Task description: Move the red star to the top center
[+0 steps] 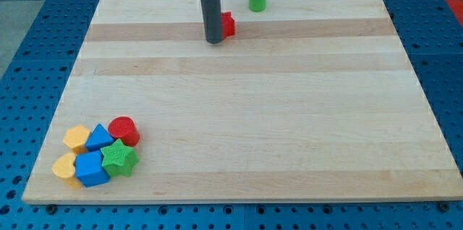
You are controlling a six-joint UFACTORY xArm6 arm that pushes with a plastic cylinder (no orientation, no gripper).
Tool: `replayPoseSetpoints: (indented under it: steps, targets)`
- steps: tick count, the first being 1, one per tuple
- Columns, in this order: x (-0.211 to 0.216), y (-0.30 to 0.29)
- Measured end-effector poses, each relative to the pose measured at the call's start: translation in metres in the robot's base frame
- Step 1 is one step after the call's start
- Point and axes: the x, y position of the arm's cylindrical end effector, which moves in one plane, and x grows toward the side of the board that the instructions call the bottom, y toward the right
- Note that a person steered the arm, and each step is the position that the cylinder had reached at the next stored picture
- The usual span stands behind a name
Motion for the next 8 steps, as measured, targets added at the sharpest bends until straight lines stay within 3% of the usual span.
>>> replayPoseSetpoints:
  steps: [4, 8]
  targets:
    - [-0.042, 0.028]
    - [-0.051, -0.023]
